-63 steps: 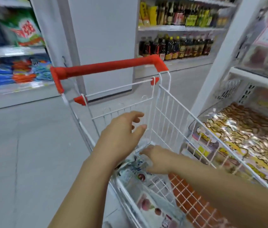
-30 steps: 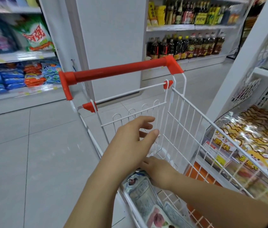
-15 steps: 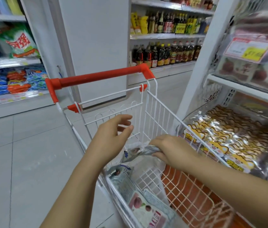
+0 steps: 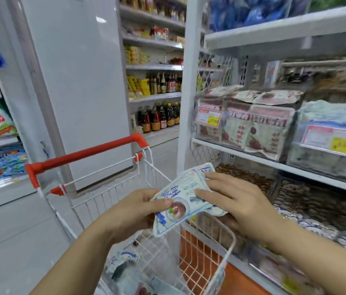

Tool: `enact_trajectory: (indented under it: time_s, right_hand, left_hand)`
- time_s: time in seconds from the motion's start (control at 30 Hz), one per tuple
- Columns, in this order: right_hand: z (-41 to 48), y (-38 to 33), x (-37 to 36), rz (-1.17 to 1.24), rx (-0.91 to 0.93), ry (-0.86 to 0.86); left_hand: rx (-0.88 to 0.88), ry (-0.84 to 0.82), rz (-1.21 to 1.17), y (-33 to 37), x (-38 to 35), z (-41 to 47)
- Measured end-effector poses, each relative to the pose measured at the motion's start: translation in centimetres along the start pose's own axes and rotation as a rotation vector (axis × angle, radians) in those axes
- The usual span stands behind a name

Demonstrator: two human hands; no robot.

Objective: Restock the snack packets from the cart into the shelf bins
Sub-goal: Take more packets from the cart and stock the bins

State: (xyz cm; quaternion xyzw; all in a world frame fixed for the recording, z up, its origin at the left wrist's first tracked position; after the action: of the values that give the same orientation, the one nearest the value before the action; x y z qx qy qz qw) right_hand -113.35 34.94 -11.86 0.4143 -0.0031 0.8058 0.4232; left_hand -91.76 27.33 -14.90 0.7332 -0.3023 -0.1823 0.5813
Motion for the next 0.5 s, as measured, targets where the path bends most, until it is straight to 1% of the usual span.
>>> enact_trajectory:
  time_s: [0.1, 0.23, 0.4, 0.5]
  right_hand:
    - [-0.5, 1.0, 3.9, -0.043, -0.009, 0.083]
    - [-1.2, 3.4, 9.4, -0.156, -0.08, 0.175]
    - [-1.9, 6.2, 15.9, -0.309, -0.149, 0.21]
    - [-2.7, 7.9, 19.5, -0.427, -0.17, 0.196]
  left_hand:
    - [-0.064, -0.001, -0.112, 3.0, -1.6, 0.1]
    - [-0.121, 0.042, -0.28, 7.6, -3.0, 0.7]
    - [-0.28, 0.08, -0.277, 15.0, -5.7, 2.8]
    - [-0.376, 0.027, -0.266, 19.6, -8.4, 4.6]
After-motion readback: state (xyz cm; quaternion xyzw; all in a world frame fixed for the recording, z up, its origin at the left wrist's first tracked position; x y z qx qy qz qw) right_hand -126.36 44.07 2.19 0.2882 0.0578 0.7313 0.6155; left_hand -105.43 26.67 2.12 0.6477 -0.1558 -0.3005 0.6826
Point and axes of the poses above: each hand's wrist, its own z-axis towards the middle knuckle, its own x-axis out of the back of the hand, y = z × x, the point moved 5 cm from there along z, towards the middle knuckle, and after that the axes turned 6 degrees about x, right-handed, at the moved point
